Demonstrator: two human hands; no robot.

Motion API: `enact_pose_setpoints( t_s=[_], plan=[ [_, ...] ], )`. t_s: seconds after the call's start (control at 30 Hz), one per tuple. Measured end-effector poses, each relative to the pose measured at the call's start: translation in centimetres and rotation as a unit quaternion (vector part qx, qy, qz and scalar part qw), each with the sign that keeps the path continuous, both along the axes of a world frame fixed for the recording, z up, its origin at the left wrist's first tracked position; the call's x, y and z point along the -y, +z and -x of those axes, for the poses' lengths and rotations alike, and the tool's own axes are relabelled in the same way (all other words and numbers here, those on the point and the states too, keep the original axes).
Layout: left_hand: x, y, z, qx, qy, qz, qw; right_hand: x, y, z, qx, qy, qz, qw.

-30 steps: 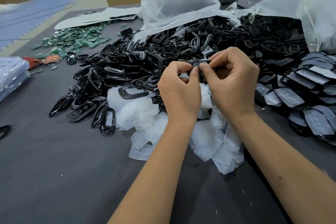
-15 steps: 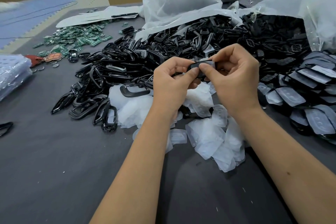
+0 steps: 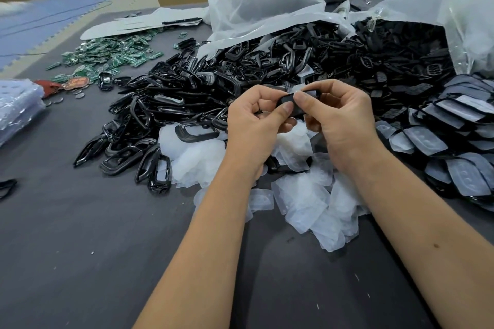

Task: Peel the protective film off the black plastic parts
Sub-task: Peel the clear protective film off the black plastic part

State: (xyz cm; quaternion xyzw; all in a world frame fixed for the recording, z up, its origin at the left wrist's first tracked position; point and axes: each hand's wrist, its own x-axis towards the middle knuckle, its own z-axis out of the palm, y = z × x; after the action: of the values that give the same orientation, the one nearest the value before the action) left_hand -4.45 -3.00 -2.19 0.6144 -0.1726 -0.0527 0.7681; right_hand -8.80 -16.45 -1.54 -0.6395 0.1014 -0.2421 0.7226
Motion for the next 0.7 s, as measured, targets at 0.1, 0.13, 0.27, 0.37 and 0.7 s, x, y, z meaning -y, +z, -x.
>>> enact_pose_setpoints(
  t_s=[0.1, 0.13, 0.27, 0.37, 0.7],
  plan=[
    [-0.06, -0.01, 0.03, -0.003, 0.0, 0.0, 1.0, 0.07, -0.12, 0.03, -0.003, 0.005, 0.005, 1.0],
    [-0.05, -0.01, 0.06, -0.004, 0.0, -0.001, 1.0, 0.11, -0.15, 0.04, -0.006, 0.005, 0.005, 1.0],
    [-0.05, 0.05, 0.2, -0.002, 0.005, -0.008, 1.0, 0.17, -0.14, -0.02, -0.01, 0.009, 0.007, 1.0],
    [-0.04, 0.06, 0.23, -0.001, 0.013, -0.015, 1.0, 0.04, -0.23, -0.08, -0.011, 0.002, 0.011, 1.0],
    [-0.07, -0.11, 0.11, -0.005, 0.024, -0.028, 0.999, -0.13, -0.57, -0.35, -0.016, -0.021, 0.047, 0.999]
  ],
)
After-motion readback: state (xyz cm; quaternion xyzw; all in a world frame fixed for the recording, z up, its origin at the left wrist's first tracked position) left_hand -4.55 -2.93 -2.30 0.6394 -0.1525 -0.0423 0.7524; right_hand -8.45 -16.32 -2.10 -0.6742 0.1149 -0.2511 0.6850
